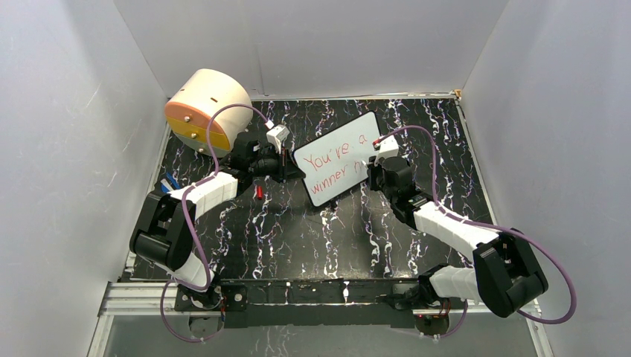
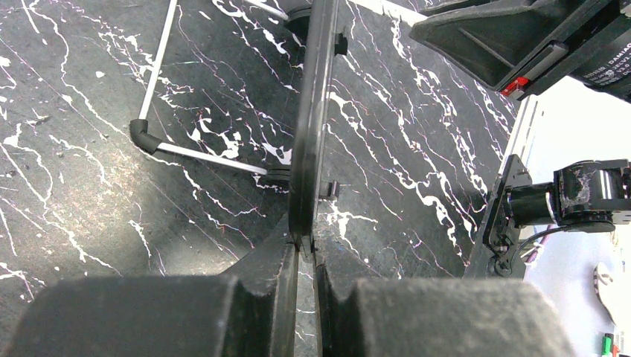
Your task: Write a sentence on the whiteboard
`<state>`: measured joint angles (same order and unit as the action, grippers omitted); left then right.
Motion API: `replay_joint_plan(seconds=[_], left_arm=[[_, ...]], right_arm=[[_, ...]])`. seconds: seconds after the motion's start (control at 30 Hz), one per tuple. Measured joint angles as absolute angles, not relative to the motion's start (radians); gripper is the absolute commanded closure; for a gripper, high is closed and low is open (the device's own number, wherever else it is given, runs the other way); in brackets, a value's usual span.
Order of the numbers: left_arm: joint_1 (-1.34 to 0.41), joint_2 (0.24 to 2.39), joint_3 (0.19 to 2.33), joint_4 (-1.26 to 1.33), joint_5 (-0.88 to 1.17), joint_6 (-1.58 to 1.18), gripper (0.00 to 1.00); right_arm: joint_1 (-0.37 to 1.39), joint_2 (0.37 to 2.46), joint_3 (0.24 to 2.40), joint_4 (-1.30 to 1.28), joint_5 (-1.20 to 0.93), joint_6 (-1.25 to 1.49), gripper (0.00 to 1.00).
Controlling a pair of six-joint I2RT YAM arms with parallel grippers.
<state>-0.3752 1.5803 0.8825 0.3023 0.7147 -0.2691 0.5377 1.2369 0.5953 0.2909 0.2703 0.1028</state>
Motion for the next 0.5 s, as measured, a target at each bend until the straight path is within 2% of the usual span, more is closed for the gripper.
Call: replay_joint_plan(seconds=[0.5], left_arm=[[-0.375,1.580,0.884,0.302,0.715,-0.270,1.00]], right_arm=[[0.537,1.237,0.593,0.254,0.252,0.117,1.00]])
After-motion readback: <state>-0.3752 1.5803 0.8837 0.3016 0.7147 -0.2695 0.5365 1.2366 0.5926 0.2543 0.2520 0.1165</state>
